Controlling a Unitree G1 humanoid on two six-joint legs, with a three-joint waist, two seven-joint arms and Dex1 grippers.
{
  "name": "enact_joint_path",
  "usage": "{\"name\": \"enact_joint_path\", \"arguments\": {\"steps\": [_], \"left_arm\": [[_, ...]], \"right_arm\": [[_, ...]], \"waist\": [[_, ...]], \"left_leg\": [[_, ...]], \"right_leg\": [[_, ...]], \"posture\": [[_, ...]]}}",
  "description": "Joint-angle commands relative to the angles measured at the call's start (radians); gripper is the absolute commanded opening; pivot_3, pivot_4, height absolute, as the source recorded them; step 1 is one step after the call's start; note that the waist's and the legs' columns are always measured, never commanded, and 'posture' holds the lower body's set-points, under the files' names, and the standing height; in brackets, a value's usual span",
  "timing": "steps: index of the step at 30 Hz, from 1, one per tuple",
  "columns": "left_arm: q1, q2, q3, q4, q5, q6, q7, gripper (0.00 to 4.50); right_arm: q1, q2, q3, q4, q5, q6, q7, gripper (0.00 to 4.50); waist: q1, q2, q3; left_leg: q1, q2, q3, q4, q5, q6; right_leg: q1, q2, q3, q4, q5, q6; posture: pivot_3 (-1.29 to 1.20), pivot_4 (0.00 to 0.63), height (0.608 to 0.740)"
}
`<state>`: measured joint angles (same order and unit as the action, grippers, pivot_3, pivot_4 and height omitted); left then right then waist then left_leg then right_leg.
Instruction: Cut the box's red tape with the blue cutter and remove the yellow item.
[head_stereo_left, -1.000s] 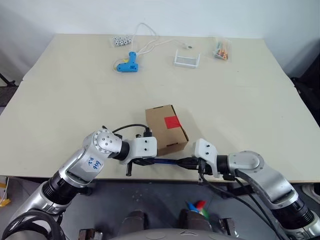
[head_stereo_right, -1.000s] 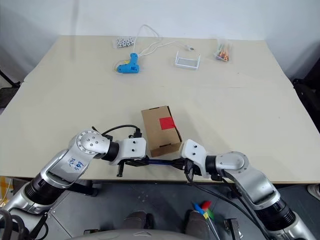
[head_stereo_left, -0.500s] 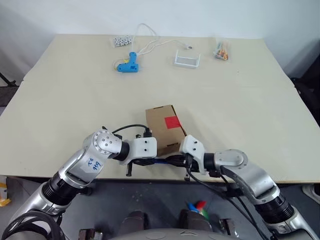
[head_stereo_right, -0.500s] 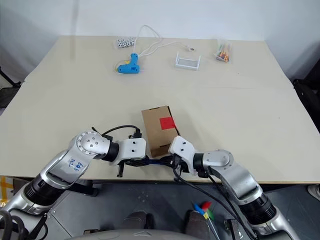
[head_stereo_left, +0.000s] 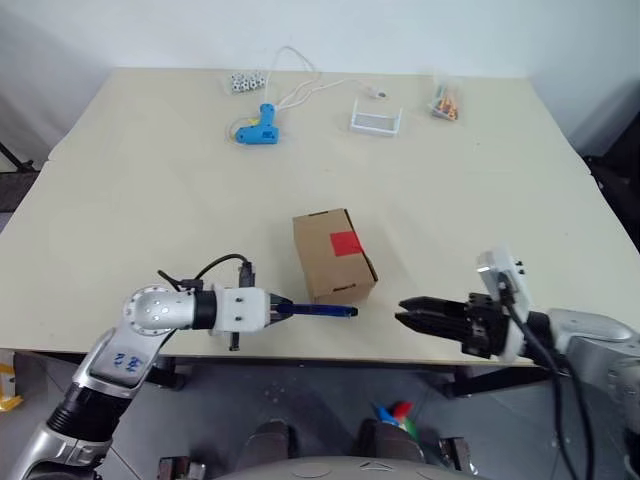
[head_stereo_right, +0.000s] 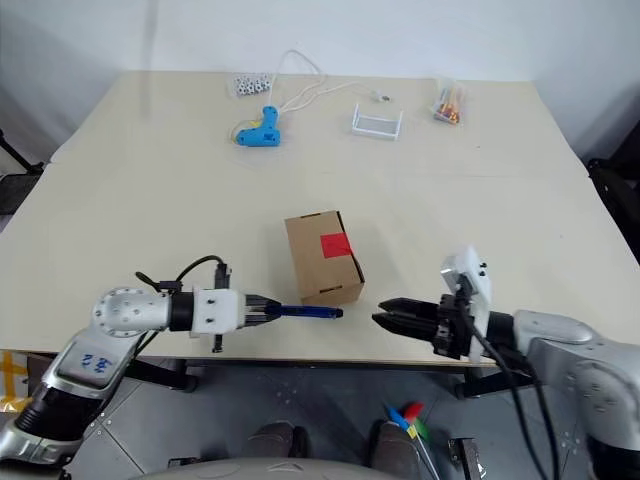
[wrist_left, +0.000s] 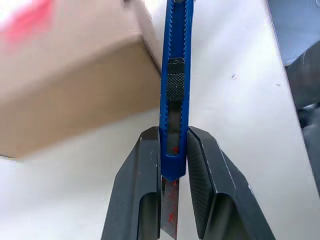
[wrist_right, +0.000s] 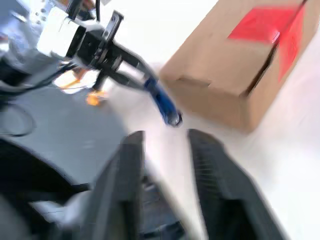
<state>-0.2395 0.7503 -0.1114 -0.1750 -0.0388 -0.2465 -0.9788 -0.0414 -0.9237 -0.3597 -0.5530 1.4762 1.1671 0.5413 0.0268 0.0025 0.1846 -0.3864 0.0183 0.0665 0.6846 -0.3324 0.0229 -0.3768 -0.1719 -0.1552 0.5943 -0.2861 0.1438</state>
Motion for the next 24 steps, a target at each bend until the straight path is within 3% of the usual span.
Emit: {"name": "enact_joint_path", "arguments": {"steps": [1, 5, 6, 11, 18, 21, 24], "left_arm": [[-0.014, -0.022, 0.030, -0.023, -0.016, -0.101, 0.037, 0.44], [-0.061, -0.062, -0.004, -0.043, 0.014, -0.087, 0.060, 0.44], [-0.077, -0.076, -0.014, -0.046, 0.023, -0.086, 0.067, 0.44], [-0.122, -0.097, -0.055, -0.035, 0.039, -0.083, 0.057, 0.44], [-0.161, -0.130, -0.074, -0.024, 0.044, -0.052, 0.079, 0.44], [-0.165, -0.127, -0.070, -0.013, 0.051, -0.058, 0.082, 0.44], [-0.165, -0.125, -0.070, -0.011, 0.051, -0.058, 0.084, 0.44]], "right_arm": [[0.026, -0.148, 0.022, 0.016, 0.397, -0.065, -0.283, 2.85], [-0.034, -0.163, 0.147, 0.003, 0.496, -0.187, -0.436, 4.29], [-0.060, -0.137, 0.182, 0.002, 0.496, -0.215, -0.473, 4.48], [-0.210, -0.052, 0.337, 0.013, 0.496, -0.268, -0.623, 4.48], [-0.348, 0.024, 0.429, 0.072, 0.496, -0.253, -0.714, 4.48], [-0.360, 0.036, 0.446, 0.085, 0.496, -0.246, -0.734, 3.93], [-0.364, 0.052, 0.453, 0.088, 0.496, -0.243, -0.740, 3.01]], "waist": [[-0.001, 0.000, 0.000], [0.000, -0.003, -0.001], [-0.001, -0.003, -0.001], [-0.001, -0.003, -0.001], [0.002, -0.003, -0.001], [0.001, -0.003, -0.001], [-0.001, -0.003, -0.001]], "left_leg": [[0.000, -0.001, 0.001, 0.000, 0.000, 0.000], [0.000, -0.004, 0.002, 0.001, 0.000, 0.001], [0.000, -0.004, 0.002, 0.001, 0.000, 0.001], [-0.001, -0.004, 0.003, 0.001, 0.001, 0.001], [-0.002, -0.004, 0.002, 0.001, 0.001, 0.001], [-0.002, -0.004, 0.002, 0.001, 0.001, 0.001], [-0.002, -0.004, 0.002, 0.001, 0.000, 0.001]], "right_leg": [[0.000, 0.000, 0.000, 0.000, 0.000, 0.000], [0.001, 0.000, -0.001, -0.002, 0.000, 0.001], [0.001, 0.000, -0.001, -0.002, 0.000, 0.001], [0.000, 0.001, -0.001, -0.002, 0.001, 0.001], [0.000, 0.001, -0.001, -0.002, 0.001, 0.001], [0.000, 0.001, -0.002, -0.003, 0.001, 0.001], [0.000, 0.001, -0.002, -0.003, 0.001, 0.001]], "posture": [[0.00, 0.150, 0.740], [0.00, 0.150, 0.740], [0.00, 0.150, 0.740], [0.00, 0.150, 0.740], [0.00, 0.150, 0.740], [0.00, 0.150, 0.740], [0.00, 0.150, 0.740]]}}
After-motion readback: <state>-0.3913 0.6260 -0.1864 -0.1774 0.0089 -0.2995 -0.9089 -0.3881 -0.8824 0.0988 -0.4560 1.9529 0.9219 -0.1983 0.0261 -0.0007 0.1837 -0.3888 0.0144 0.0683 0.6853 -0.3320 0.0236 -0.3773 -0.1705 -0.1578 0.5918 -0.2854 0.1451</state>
